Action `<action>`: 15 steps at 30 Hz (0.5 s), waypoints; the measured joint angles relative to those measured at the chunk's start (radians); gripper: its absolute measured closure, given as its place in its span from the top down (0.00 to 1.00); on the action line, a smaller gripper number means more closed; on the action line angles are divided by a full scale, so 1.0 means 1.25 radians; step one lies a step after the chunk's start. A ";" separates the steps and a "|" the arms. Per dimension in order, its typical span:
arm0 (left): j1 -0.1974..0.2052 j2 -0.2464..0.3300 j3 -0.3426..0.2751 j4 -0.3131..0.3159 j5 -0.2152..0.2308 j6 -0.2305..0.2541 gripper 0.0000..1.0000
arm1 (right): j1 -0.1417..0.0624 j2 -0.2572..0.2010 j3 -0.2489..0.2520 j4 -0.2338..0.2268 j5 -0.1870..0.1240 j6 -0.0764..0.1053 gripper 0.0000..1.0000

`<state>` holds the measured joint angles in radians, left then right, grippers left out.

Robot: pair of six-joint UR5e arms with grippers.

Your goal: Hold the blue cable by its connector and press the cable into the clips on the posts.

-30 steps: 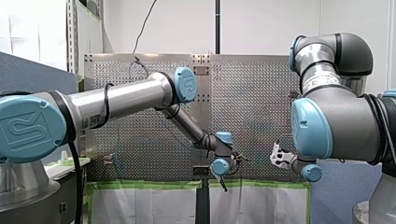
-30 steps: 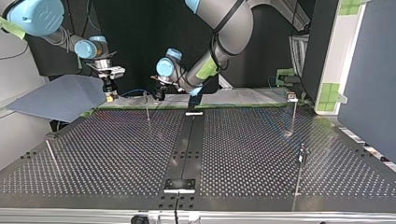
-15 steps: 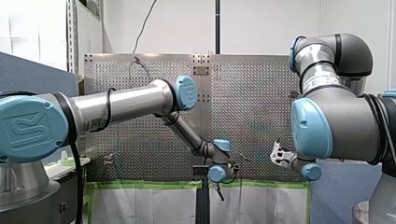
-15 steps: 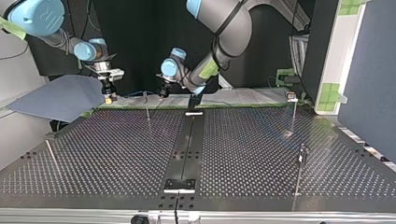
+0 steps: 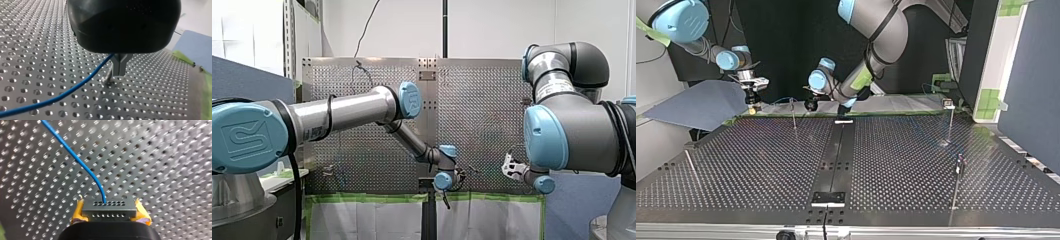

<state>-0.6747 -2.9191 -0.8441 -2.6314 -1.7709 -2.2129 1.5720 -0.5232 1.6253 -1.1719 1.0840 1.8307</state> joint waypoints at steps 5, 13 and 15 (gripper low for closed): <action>0.007 0.000 0.026 -0.017 -0.001 0.000 0.00 | -0.004 0.014 -0.035 0.033 0.018 -0.001 0.00; 0.022 0.000 0.035 -0.028 -0.001 0.000 0.00 | -0.006 0.016 -0.087 0.076 0.021 0.004 0.00; 0.026 0.000 0.036 -0.028 -0.002 0.000 0.00 | -0.006 0.016 -0.093 0.079 0.020 0.005 0.00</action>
<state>-0.6425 -2.9188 -0.7993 -2.6660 -1.7730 -2.2128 1.5645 -0.5028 1.5089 -1.0728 1.1095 1.8368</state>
